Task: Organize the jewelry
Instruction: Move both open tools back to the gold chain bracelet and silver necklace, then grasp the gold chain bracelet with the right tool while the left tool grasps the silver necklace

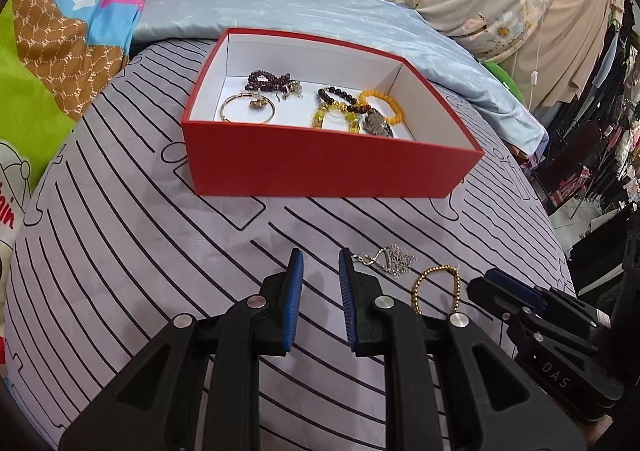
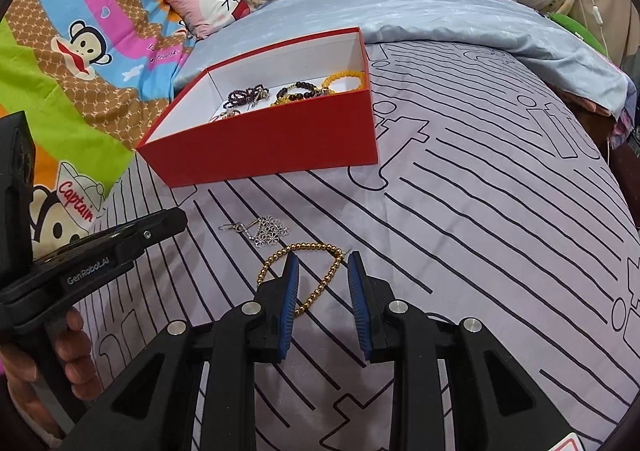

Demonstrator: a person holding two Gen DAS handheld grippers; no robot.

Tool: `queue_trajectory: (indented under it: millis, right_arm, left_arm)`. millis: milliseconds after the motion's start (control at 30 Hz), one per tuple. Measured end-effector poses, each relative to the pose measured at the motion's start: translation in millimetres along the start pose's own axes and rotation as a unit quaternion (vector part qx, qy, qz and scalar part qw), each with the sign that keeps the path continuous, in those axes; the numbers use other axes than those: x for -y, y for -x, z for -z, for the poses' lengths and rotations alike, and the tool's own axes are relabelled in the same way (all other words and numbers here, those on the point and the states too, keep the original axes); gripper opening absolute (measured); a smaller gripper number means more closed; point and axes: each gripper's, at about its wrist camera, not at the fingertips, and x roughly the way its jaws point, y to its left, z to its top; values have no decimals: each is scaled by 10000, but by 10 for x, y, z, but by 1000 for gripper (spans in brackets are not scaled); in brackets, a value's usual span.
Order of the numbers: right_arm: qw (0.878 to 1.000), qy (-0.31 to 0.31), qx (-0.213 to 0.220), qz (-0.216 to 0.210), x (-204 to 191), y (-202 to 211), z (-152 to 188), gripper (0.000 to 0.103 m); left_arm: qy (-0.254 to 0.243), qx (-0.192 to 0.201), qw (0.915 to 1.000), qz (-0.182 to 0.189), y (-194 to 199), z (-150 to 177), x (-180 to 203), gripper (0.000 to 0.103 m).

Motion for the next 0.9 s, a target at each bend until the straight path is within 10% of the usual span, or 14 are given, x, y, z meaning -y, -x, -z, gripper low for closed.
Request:
queue_trajectory:
  millis: [900]
  right_arm:
    - [9993, 42, -50, 367, 83, -145, 20, 3]
  left_arm:
    - [-166, -213, 9996, 125, -173, 70, 151, 31]
